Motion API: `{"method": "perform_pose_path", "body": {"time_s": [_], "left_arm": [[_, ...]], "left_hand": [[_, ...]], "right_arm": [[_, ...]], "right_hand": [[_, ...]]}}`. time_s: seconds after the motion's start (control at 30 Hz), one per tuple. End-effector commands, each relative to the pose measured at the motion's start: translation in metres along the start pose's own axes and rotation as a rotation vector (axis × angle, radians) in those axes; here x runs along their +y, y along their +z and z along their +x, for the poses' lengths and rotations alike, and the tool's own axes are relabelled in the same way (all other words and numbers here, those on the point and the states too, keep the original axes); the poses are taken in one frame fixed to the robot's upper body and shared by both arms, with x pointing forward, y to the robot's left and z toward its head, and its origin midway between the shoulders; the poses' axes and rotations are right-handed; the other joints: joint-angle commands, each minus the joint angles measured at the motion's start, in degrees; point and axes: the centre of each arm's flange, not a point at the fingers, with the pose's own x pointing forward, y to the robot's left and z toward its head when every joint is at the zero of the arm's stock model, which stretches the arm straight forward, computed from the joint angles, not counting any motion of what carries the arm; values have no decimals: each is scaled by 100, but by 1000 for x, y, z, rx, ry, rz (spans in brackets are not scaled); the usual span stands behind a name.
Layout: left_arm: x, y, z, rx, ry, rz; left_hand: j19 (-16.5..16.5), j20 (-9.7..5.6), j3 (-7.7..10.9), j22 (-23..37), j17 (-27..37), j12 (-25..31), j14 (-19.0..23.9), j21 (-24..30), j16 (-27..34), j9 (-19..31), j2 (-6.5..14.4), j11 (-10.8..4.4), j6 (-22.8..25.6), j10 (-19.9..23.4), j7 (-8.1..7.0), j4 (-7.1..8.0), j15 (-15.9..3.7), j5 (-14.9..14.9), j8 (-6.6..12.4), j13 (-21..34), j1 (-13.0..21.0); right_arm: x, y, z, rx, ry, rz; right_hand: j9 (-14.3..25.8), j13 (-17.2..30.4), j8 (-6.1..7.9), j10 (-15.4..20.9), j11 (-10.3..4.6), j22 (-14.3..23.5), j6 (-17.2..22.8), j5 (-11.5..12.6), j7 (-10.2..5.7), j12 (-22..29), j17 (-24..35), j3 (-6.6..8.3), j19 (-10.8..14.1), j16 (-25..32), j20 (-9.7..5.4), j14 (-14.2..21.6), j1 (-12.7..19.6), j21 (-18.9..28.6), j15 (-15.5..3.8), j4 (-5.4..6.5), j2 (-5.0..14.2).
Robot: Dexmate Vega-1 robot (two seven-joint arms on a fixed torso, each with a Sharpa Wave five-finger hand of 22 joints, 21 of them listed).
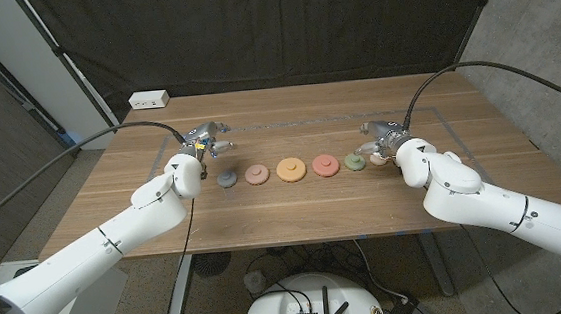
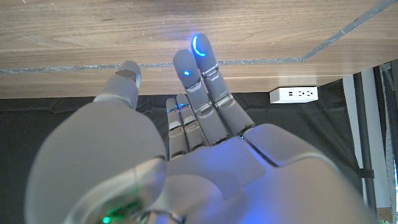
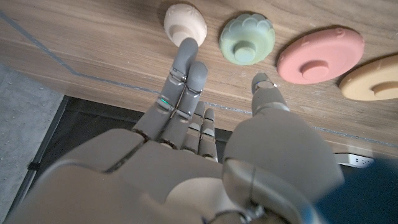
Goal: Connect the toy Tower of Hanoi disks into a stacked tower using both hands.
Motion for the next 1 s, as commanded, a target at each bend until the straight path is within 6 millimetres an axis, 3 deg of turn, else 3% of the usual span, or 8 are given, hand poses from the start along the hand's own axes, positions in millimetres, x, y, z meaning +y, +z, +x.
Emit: {"method": "perform_pose_path", "body": {"time_s": [0.03, 1.0], "left_arm": [[-1, -2, -1, 5, 0, -8], [-5, -6, -6, 10, 2, -22]], "left_hand": [[-17, -548, -21, 7, 12, 5, -33, 37, 44, 13, -20, -1, 9, 49, 12, 3, -407, 41, 1, 22, -13], [-61, -548, -54, -61, -28, -10, -65, 159, 101, 18, 15, 8, 38, 70, 29, 6, -407, 54, 5, 79, 5]], "right_arm": [[3, 0, -4, 25, 17, -16], [11, 39, -4, -51, 64, -52]], "right_hand": [[11, -1, -10, -40, 26, -10, -52, 33, 20, 12, 5, 10, -39, 48, -407, -26, 20, 37, -732, -19, -26], [0, -17, -21, -162, 69, -91, -173, 64, 68, 6, -55, -28, -131, 79, -390, -125, 41, 143, -731, -4, -46]]}}
